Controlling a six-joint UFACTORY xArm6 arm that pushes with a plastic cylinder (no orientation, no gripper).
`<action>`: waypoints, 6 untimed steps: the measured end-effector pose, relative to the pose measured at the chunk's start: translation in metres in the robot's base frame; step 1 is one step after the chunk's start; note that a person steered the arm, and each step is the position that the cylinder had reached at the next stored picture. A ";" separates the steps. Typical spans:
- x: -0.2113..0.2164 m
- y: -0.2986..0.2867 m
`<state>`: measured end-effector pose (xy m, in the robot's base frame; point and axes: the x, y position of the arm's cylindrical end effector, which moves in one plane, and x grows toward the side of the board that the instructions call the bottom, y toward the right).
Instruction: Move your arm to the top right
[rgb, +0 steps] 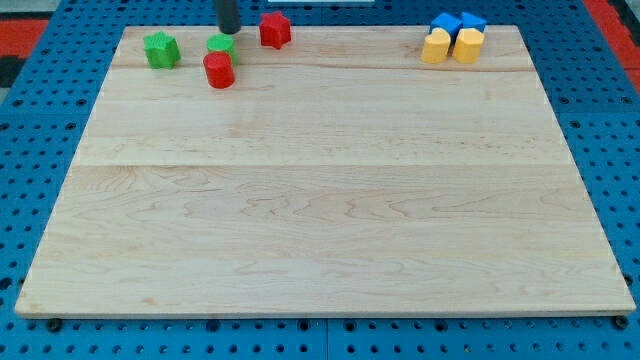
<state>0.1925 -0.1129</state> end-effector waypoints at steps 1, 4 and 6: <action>0.017 0.058; 0.128 0.170; 0.153 0.341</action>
<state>0.3458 0.2277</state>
